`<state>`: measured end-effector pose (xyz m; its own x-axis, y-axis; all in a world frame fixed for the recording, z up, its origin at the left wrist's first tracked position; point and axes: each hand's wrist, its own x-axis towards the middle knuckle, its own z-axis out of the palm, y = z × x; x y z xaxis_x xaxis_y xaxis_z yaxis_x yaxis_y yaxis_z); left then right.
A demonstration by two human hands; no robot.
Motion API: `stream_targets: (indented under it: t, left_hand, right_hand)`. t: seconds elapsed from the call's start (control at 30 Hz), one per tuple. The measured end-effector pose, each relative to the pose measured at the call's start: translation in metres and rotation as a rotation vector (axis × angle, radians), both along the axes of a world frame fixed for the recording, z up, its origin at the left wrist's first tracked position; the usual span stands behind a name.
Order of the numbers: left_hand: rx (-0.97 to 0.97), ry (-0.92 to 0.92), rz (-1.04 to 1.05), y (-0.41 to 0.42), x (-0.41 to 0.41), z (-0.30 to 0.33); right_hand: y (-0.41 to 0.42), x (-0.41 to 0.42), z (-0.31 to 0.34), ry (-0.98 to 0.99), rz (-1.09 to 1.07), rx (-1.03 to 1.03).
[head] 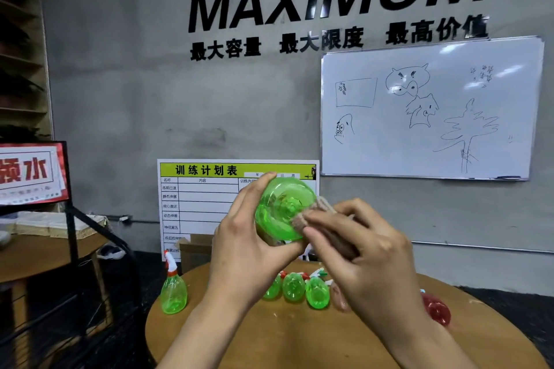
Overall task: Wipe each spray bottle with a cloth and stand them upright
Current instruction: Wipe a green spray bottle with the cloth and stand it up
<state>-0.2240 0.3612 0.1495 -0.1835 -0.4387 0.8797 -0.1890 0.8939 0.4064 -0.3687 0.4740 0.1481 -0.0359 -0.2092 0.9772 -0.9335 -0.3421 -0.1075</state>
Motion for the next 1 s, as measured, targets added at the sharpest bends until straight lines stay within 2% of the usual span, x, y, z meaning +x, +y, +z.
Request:
stream_targets:
  t: [0.13, 0.4, 0.5, 0.63, 0.87, 1.0]
  left_hand:
    - [-0.025, -0.049, 0.023, 0.002, 0.001, -0.006]
    - [0.02, 0.016, -0.02, 0.0, 0.011, -0.009]
    - [-0.031, -0.056, 0.043, -0.006, 0.018, -0.013]
    - [0.012, -0.052, 0.025, -0.011, 0.016, -0.023]
    - [0.102, 0.012, -0.009, -0.027, 0.028, -0.048]
    - [0.125, -0.022, 0.02, -0.048, 0.04, -0.069]
  right_hand:
    - [-0.006, 0.001, 0.02, -0.117, -0.009, -0.074]
    - [-0.008, 0.016, -0.008, 0.058, 0.055, 0.075]
    - [-0.008, 0.005, -0.006, 0.0, -0.019, 0.022]
    - [-0.023, 0.013, 0.006, -0.072, -0.004, -0.032]
    - [-0.04, 0.031, -0.034, 0.138, 0.106, 0.158]
    - [-0.054, 0.017, -0.054, 0.086, 0.057, 0.175]
